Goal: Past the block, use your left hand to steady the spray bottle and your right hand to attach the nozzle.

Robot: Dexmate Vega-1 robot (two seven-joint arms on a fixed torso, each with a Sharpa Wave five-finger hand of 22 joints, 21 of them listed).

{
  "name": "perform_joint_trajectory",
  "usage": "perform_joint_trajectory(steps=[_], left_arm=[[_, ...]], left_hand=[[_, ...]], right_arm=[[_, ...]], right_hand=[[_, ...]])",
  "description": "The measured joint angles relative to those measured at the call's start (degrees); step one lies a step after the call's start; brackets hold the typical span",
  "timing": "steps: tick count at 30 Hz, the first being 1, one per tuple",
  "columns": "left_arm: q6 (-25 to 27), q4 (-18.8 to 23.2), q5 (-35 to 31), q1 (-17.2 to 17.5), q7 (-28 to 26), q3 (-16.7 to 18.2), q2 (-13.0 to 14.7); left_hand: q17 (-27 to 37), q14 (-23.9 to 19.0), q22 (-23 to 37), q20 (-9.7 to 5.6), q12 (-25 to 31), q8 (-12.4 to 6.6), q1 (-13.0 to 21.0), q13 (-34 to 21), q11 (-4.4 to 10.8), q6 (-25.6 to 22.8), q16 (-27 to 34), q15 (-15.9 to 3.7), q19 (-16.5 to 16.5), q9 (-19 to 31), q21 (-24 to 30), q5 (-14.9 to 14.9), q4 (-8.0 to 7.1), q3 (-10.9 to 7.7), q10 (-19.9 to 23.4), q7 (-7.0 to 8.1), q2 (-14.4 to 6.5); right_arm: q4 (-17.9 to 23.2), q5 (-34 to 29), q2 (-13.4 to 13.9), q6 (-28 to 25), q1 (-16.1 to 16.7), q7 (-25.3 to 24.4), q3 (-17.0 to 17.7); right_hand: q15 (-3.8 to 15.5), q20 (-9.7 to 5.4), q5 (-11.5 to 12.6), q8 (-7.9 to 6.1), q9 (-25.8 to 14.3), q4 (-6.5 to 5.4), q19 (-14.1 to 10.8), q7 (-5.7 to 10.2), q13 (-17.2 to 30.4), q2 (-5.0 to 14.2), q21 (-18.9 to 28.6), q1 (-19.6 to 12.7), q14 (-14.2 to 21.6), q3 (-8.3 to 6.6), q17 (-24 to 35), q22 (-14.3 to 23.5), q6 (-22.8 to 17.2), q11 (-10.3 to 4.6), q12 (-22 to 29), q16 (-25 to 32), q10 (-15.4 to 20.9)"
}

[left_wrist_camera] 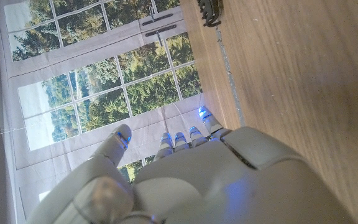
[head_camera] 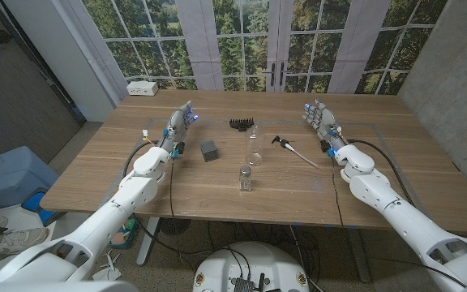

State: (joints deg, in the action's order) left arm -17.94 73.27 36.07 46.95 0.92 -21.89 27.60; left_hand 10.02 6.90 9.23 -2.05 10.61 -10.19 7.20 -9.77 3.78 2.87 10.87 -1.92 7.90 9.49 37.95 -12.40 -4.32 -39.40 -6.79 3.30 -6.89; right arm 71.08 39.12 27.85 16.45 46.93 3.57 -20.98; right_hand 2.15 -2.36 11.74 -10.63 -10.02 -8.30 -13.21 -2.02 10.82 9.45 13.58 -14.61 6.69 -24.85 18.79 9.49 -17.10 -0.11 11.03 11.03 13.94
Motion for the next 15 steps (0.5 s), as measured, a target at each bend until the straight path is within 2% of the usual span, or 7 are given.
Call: perform_joint_trajectory(steps=[2,8,11,15], left_arm=[[-0.27,-0.02,-0.28,-0.1,-0.31,-0.1,-0.25],[-1.2,0.07,-1.61,-0.21,-1.52,-0.55,-0.76],[-1.76,0.33,-2.7,-0.21,-2.23,-0.82,-0.85],[-2.16,1.02,-4.03,-0.05,-2.98,-1.18,-0.65]], left_hand=[[0.0,0.0,0.0,0.0,0.0,0.0,0.0,0.0,0.0,0.0,0.0,0.0,0.0,0.0,0.0,0.0,-0.01,-0.01,0.0,0.0,0.0],[-0.1,-0.55,-0.01,0.03,0.27,-0.1,0.0,0.0,0.32,-0.33,0.0,0.0,-1.09,0.0,0.0,0.0,0.42,-0.38,0.34,0.32,0.0],[-0.42,-2.03,-0.01,0.05,0.27,-0.22,0.18,0.0,0.61,-1.62,0.0,-0.1,-2.81,0.0,-0.58,0.0,2.76,0.12,1.93,0.68,0.17],[-0.43,-5.22,-0.01,0.11,0.65,-0.63,1.22,0.0,1.27,-4.11,0.0,0.0,-6.16,-0.01,-1.65,0.77,7.64,2.12,5.06,1.2,3.85]], right_arm=[[-0.49,0.36,-0.2,0.0,-0.05,0.2,0.17],[-1.47,1.15,-0.64,0.21,0.05,0.4,0.62],[-1.41,1.21,-0.68,0.43,0.72,-0.07,0.85],[-0.61,1.22,-0.64,0.62,1.6,-1.02,1.07]], right_hand=[[0.0,0.0,0.0,0.0,0.0,0.0,0.0,0.0,0.0,-0.38,0.0,-0.95,0.0,0.0,0.0,0.09,0.0,-0.2,0.0,0.0,0.2],[-0.09,0.35,0.0,0.0,0.0,0.31,-0.34,-0.14,0.0,-0.37,0.0,-0.94,0.3,-0.31,-0.19,0.28,-0.7,0.11,0.0,0.0,0.51],[-0.1,0.29,0.0,0.0,0.0,0.55,-0.53,-0.12,0.0,0.1,0.0,-0.47,0.7,-0.55,-0.46,0.28,-0.72,0.32,0.22,0.23,0.72],[-0.07,0.11,0.0,-0.09,0.01,0.92,-0.7,-0.52,-0.01,0.23,-0.01,-0.33,0.73,-0.83,-0.46,0.28,-1.12,0.92,0.22,0.23,1.32]])
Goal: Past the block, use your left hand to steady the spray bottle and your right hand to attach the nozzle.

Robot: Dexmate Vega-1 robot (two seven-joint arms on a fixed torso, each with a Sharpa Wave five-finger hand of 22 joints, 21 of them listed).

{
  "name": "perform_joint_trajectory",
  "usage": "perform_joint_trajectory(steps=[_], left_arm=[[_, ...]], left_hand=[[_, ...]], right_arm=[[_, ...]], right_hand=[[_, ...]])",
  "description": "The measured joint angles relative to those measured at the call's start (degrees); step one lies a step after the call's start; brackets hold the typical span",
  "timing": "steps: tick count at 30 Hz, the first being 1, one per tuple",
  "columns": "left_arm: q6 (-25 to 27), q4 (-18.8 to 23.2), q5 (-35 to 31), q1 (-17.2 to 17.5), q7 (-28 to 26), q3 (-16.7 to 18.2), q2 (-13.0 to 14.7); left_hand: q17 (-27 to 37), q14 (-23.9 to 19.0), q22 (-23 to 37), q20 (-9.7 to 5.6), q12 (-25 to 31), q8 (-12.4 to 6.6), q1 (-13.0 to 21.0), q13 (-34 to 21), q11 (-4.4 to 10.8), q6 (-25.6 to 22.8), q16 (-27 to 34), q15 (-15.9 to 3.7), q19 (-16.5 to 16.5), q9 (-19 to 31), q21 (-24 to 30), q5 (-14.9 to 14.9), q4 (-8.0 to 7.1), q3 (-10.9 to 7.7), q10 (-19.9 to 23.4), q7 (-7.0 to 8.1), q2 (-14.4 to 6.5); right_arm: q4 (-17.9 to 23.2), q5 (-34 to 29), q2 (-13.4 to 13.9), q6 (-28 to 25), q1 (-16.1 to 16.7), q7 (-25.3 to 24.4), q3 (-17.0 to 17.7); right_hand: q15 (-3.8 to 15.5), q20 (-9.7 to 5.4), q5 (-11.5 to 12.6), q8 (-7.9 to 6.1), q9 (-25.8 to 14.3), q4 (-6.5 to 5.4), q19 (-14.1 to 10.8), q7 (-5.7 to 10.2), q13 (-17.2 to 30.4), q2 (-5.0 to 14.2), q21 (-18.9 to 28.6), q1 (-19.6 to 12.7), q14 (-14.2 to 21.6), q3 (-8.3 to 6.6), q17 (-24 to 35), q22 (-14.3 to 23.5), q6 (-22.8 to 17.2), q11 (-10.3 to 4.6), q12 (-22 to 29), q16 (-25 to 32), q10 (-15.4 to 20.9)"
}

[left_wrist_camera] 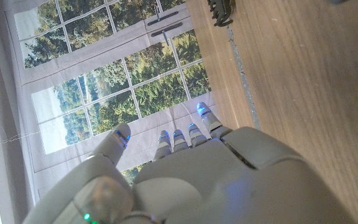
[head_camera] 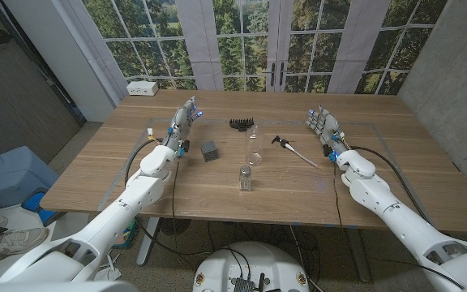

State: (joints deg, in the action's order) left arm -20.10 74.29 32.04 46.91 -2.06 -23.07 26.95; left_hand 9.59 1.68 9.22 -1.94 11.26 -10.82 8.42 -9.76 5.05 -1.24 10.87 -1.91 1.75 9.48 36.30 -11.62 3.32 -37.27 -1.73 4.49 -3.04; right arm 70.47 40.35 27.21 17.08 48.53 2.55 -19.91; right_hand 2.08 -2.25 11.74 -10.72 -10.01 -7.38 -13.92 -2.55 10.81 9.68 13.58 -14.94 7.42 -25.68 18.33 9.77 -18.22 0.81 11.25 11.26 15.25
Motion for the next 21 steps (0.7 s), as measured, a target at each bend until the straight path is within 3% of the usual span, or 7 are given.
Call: perform_joint_trajectory(steps=[4,8,15,21], left_arm=[[-0.01,1.2,-1.85,0.41,-1.5,-0.36,0.59],[0.19,2.15,-3.55,0.59,-2.48,-0.79,1.24],[0.48,3.47,-6.83,0.53,-3.11,-1.86,2.64],[0.15,4.12,-10.3,-0.14,-3.13,-2.97,3.85]], left_hand=[[0.0,-2.78,0.0,0.08,0.0,0.0,-0.59,0.0,0.06,-1.24,0.0,0.04,-2.53,0.29,-1.02,0.61,2.87,2.15,2.25,0.63,3.67],[0.0,-3.54,0.27,0.33,0.0,0.0,-0.58,0.0,-0.75,-1.86,0.0,-0.13,-3.14,0.29,-1.59,0.61,4.43,2.93,3.05,0.41,5.17],[0.01,-4.15,0.27,1.06,0.0,0.0,-0.19,0.01,-1.26,-2.26,0.0,-0.13,-4.02,0.28,-2.05,0.61,5.08,3.05,3.57,0.62,5.69],[0.01,-4.87,0.27,0.51,0.0,-0.23,0.11,-0.26,-1.26,-3.09,0.0,-0.04,-4.75,0.28,-2.18,0.61,5.5,3.11,4.18,0.63,5.98]], right_arm=[[1.13,-0.15,0.08,0.28,1.01,-1.28,0.2],[2.57,-0.58,0.18,0.54,2.3,-2.98,0.42],[4.53,-1.31,0.37,0.93,3.98,-5.29,0.7],[6.43,-2.17,0.6,1.19,5.48,-7.46,0.94]], right_hand=[[-0.03,-0.11,-0.13,-0.36,0.0,0.62,-0.52,-0.43,0.0,-0.01,-0.02,-0.01,0.59,0.16,-0.26,0.0,-0.43,0.19,0.23,0.42,0.65],[-0.44,0.07,-0.44,-0.36,-0.26,1.15,-1.14,-0.73,0.0,-0.19,-0.03,-0.21,1.0,0.21,-0.44,0.0,-0.73,0.47,0.23,0.42,1.09],[-0.51,-0.21,-0.44,-0.36,-0.27,2.2,-1.44,-1.13,0.0,0.13,-0.03,-1.08,1.54,0.1,-0.52,-0.01,-1.12,0.83,0.23,0.88,1.45],[-0.77,0.09,-0.73,-0.36,-0.27,3.13,-1.96,-1.0,-0.01,-0.68,-0.03,-1.91,1.96,-0.33,-0.85,-0.01,-1.4,0.83,0.22,0.87,2.06]])
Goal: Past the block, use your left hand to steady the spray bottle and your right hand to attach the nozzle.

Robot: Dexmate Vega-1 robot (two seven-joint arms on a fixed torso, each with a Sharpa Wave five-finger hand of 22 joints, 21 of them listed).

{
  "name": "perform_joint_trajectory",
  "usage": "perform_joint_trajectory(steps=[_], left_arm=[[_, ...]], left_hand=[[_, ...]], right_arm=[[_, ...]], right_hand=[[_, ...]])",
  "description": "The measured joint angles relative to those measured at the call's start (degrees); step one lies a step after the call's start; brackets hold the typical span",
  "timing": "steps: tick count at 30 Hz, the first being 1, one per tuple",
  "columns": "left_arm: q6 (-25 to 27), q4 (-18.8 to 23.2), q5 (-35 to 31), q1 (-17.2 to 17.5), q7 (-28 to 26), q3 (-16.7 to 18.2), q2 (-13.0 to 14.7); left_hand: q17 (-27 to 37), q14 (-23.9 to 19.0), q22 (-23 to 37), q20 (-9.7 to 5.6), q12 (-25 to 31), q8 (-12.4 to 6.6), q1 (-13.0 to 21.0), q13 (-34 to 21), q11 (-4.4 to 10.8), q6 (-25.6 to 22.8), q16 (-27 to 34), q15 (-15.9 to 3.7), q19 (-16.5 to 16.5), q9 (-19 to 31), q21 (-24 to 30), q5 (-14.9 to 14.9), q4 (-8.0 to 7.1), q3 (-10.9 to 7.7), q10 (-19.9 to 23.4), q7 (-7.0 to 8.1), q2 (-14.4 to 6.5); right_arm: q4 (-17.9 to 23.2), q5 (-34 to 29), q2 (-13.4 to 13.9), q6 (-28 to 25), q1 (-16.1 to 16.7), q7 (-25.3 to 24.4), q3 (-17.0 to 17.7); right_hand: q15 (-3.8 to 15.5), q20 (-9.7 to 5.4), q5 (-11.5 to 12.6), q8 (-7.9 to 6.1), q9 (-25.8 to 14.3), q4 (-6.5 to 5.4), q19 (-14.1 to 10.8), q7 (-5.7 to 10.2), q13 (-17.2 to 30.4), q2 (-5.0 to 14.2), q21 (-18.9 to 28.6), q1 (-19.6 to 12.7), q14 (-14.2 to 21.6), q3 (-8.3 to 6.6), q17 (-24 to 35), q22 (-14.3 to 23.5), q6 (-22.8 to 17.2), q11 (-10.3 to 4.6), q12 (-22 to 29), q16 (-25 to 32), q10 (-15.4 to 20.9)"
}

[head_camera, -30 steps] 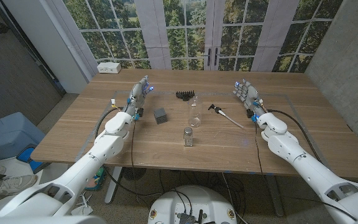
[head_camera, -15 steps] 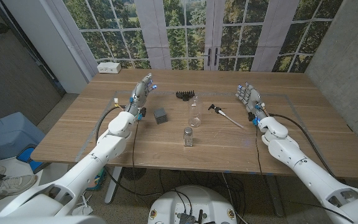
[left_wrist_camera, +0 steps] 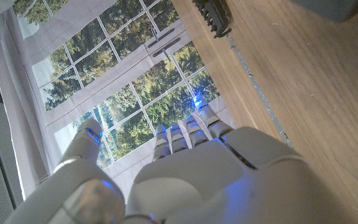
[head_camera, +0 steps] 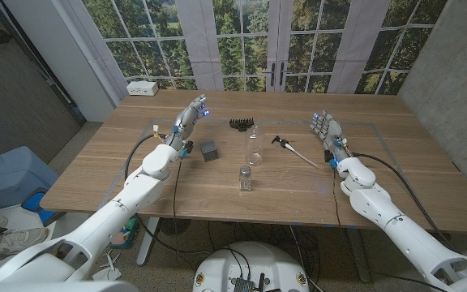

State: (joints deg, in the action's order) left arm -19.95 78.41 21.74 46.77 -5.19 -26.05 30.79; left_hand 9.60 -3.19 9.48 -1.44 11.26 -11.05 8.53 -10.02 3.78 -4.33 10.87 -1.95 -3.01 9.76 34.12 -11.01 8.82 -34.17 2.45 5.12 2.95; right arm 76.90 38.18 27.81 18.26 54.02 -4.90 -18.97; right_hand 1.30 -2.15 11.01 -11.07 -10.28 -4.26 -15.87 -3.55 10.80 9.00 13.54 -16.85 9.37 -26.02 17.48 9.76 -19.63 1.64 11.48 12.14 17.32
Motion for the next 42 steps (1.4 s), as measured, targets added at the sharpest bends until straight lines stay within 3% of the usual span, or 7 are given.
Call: perform_joint_trajectory(steps=[8,14,17,42], left_arm=[[-0.84,0.54,-3.69,-0.91,0.59,-1.22,1.15],[-1.0,1.81,-4.89,-1.44,1.81,-2.03,2.0],[-0.86,2.51,-6.42,-1.81,2.23,-2.51,2.54],[-0.3,5.57,-14.05,-4.01,6.25,-5.8,5.48]], left_hand=[[0.0,-0.71,0.0,-0.63,0.0,0.0,0.46,0.0,0.72,-0.72,0.0,-0.1,-1.69,0.0,-0.3,0.0,0.47,0.0,0.72,0.1,0.45],[0.0,-1.02,-0.01,-0.62,-0.19,0.0,2.72,0.0,0.74,-0.45,0.0,-0.41,-1.84,0.26,-1.54,0.22,1.27,-0.32,0.69,-0.14,0.83],[0.11,-0.88,-0.01,-0.62,-0.25,0.0,3.37,0.01,0.93,0.45,0.0,-0.27,-1.84,0.26,-1.72,0.22,1.5,-0.55,0.5,0.0,1.36],[0.15,-0.8,-0.01,-0.41,-0.45,0.24,5.45,0.02,1.02,2.19,-0.28,-0.19,-2.46,0.25,-2.98,0.43,1.73,-0.31,-0.03,0.31,3.0]], right_arm=[[2.25,-1.16,0.52,-0.03,1.48,-2.47,0.21],[3.74,-1.99,0.93,-0.39,2.46,-4.32,0.45],[4.43,-2.27,1.13,-0.42,3.01,-5.01,0.61],[8.99,-3.67,2.0,-0.19,7.07,-8.86,1.98]], right_hand=[[-0.72,-0.2,-0.21,0.0,0.01,2.48,-0.61,-0.33,0.0,0.81,0.0,-2.02,1.34,-1.03,-0.47,0.0,-0.75,0.1,0.0,0.44,0.91],[-0.79,-0.1,-0.2,-0.41,0.01,3.16,-1.33,-0.34,-0.01,0.81,0.0,-2.03,1.4,-1.11,-0.73,0.26,-1.38,0.41,0.0,0.85,1.22],[-0.58,-0.1,-0.2,-0.41,0.01,3.16,-1.33,-0.43,-0.01,-0.07,0.0,-2.91,1.61,-1.11,-0.73,0.26,-1.47,0.63,0.0,0.86,1.44],[-1.1,0.11,-0.42,-0.4,0.02,3.96,-1.52,-0.53,0.28,0.22,0.0,-2.62,2.11,-0.79,-0.57,0.25,-2.17,0.71,0.43,1.33,2.14]])
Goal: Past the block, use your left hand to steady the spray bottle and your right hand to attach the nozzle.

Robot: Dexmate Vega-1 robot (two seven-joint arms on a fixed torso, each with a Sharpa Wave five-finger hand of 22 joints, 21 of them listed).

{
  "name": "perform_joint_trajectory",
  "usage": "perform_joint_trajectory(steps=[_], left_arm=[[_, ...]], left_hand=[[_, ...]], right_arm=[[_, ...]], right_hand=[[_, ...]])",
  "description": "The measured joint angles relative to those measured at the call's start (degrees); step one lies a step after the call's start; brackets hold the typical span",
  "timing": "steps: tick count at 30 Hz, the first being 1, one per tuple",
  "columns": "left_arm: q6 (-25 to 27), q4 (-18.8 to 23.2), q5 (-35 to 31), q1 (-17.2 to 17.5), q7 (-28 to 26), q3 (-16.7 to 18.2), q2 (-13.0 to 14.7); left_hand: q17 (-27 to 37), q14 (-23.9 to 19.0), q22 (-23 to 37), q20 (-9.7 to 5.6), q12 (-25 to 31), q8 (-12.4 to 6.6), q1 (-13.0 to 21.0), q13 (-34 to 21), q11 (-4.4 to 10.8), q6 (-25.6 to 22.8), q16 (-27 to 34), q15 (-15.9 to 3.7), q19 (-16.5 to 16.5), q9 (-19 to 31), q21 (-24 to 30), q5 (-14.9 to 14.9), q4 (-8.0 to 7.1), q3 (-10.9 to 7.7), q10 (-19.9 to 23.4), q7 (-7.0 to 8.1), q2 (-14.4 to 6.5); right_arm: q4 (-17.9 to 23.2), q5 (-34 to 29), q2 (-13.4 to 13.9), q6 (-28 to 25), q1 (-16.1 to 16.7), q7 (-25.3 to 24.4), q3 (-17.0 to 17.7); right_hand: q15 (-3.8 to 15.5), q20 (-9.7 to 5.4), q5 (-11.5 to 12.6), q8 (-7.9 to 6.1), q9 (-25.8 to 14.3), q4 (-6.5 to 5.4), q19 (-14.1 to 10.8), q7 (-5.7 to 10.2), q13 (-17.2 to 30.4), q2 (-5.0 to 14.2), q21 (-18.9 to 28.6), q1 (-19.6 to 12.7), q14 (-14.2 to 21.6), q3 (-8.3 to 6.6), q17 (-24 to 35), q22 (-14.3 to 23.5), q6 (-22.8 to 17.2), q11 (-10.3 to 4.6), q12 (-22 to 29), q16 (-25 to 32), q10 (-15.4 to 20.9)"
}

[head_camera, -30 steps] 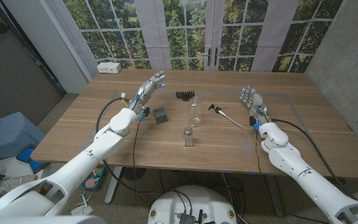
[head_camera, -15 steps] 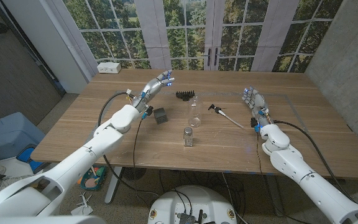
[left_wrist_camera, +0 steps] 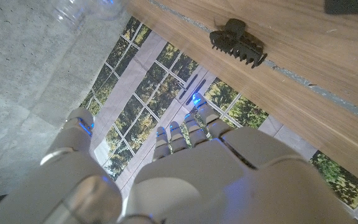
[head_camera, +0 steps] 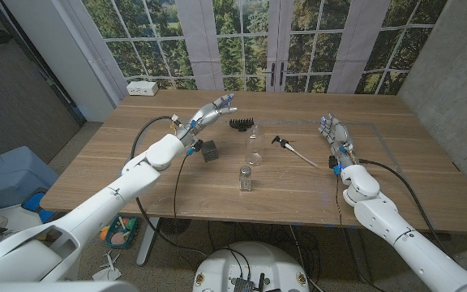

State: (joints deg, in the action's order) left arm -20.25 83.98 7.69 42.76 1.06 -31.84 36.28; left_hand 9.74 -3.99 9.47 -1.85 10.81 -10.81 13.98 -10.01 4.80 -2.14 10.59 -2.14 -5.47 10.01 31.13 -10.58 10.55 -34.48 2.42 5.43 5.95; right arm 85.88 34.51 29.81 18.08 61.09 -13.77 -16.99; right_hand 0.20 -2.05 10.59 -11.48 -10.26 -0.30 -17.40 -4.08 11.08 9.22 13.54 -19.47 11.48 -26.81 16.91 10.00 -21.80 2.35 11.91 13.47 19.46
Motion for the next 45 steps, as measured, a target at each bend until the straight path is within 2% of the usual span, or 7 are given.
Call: perform_joint_trajectory(steps=[6,11,23,26,30,33,45], left_arm=[[-0.01,0.34,-0.33,-0.53,0.63,-0.74,0.46],[-0.49,0.54,-1.62,-1.0,2.87,-1.33,0.76],[-0.7,1.42,-3.2,-1.57,5.09,-2.54,1.29],[-0.4,1.78,-3.73,-1.66,5.71,-2.92,1.41],[0.34,2.56,-4.55,-1.69,6.23,-3.43,1.62],[0.87,3.08,-5.11,-1.7,6.4,-3.67,1.77],[3.77,5.01,-7.39,-2.09,7.45,-4.99,2.21]], left_hand=[[0.0,0.0,0.21,-0.1,0.0,0.01,0.53,-0.13,0.0,0.63,0.0,0.0,-0.1,0.0,-0.22,0.23,-0.01,0.48,0.0,-0.02,0.53],[0.0,0.0,0.29,-0.1,0.0,0.01,0.98,-0.29,-0.01,1.23,0.0,0.0,-0.1,0.0,-0.43,0.23,-0.01,0.48,-0.01,-0.01,0.98],[-0.01,0.0,0.29,0.22,0.0,0.01,1.73,-0.29,-0.31,1.23,0.0,0.0,-0.82,0.28,-0.66,0.22,-0.02,0.83,-0.3,-0.01,1.73],[-0.01,0.0,0.29,0.07,0.01,-0.23,2.27,-0.29,-0.27,1.21,0.0,0.0,-1.28,0.28,-0.66,0.22,-0.02,0.83,-0.26,0.01,2.27],[-0.01,0.0,0.29,0.11,0.01,-1.0,3.4,-0.29,-0.09,0.13,0.0,0.0,-1.94,0.27,-1.1,0.22,0.21,1.06,-0.08,1.01,2.63],[-0.01,-0.45,0.28,0.42,0.01,-1.46,3.71,-0.29,0.22,-0.77,0.0,0.0,-2.25,0.27,-1.1,0.22,0.21,1.06,0.23,0.93,2.95],[-0.01,-1.24,0.28,-0.09,0.23,-2.43,6.25,-0.28,0.63,-2.9,0.0,0.19,-3.78,0.26,-1.55,0.22,0.21,1.52,1.06,1.01,3.64]], right_arm=[[0.53,-0.48,0.1,0.08,0.54,-1.18,0.15],[2.64,-0.98,0.47,0.09,2.44,-2.18,0.7],[5.17,-2.35,1.01,-0.2,4.59,-4.33,1.28],[5.91,-2.67,1.17,-0.27,5.25,-4.71,1.48],[6.6,-2.99,1.33,-0.29,5.99,-5.2,1.78],[6.98,-3.11,1.41,-0.29,6.53,-5.38,2.01],[8.12,-3.73,1.49,0.62,8.41,-6.19,2.87]], right_hand=[[0.0,0.41,-0.21,0.0,0.0,0.0,-0.41,-0.31,0.0,0.0,0.0,0.0,0.0,0.0,0.0,0.0,-0.31,0.31,0.0,0.0,0.31],[0.0,0.41,-0.21,0.0,0.0,0.0,-0.41,-0.31,-0.01,0.0,0.0,0.0,0.0,0.0,0.0,0.0,-0.31,0.31,0.0,0.0,0.31],[0.0,0.41,-0.21,0.0,0.0,0.88,-0.41,-0.31,-0.01,0.0,-0.07,0.0,-0.01,-0.07,-0.01,-0.01,-0.3,0.31,0.0,0.0,0.3],[0.0,0.41,-0.21,0.0,0.0,0.96,-0.41,-0.31,-0.01,0.0,-0.26,0.0,-0.01,0.02,-0.01,-0.01,-0.3,0.09,0.0,0.0,0.52],[0.0,0.41,-0.21,0.0,0.0,1.24,-0.41,-0.31,-0.02,0.0,-0.27,0.0,-0.01,-0.14,-0.01,-0.01,-0.3,-0.01,0.0,0.0,0.62],[0.0,0.41,-0.21,0.0,0.0,1.36,-0.4,-0.31,-0.02,0.0,-0.27,0.0,-0.01,-0.06,-0.01,-0.01,-0.3,-0.01,0.0,0.0,0.61],[0.0,0.41,-0.21,0.0,0.01,1.89,-0.4,-0.31,-0.03,-0.01,-0.27,-0.01,-0.01,0.15,-0.16,-0.01,-0.3,0.0,0.0,0.0,0.61]])
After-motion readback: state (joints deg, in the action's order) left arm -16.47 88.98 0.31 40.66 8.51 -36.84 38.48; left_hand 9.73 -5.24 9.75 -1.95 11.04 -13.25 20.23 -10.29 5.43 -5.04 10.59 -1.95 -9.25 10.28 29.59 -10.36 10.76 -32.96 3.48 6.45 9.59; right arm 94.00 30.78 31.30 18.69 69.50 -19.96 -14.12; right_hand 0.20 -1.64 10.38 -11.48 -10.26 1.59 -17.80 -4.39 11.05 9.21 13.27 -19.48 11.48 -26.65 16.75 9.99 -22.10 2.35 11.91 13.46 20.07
